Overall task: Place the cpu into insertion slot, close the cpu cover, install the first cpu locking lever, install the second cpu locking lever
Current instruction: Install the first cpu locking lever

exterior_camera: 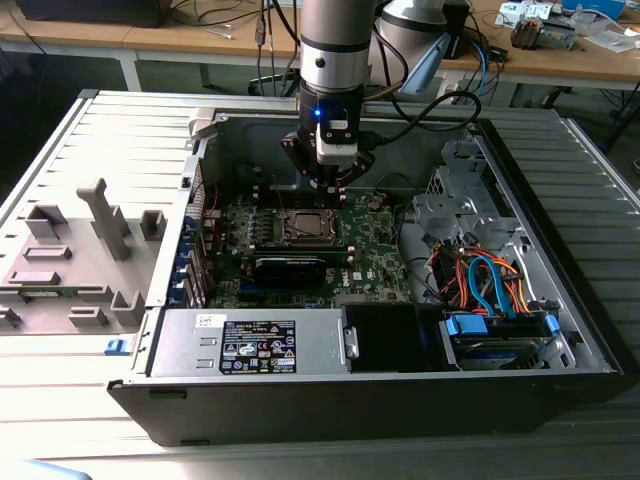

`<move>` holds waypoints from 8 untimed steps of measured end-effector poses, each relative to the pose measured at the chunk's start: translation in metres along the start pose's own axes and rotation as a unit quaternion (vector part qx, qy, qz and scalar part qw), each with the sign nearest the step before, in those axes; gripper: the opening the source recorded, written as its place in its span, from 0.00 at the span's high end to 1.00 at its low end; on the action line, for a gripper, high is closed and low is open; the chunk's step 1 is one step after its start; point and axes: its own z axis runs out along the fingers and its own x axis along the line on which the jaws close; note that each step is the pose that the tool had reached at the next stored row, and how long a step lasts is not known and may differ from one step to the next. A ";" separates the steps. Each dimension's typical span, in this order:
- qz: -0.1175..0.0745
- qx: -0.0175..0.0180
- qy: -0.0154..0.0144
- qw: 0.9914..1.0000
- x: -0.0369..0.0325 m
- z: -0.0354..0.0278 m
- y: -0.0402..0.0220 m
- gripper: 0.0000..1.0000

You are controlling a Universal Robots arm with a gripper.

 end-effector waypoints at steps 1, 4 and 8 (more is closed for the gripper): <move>0.000 0.000 0.000 1.000 0.0000 0.0000 0.0000 0.89; -0.001 0.000 0.000 1.000 0.0000 0.0000 0.0000 0.89; -0.002 0.000 0.000 1.000 0.0000 0.0000 0.0000 0.89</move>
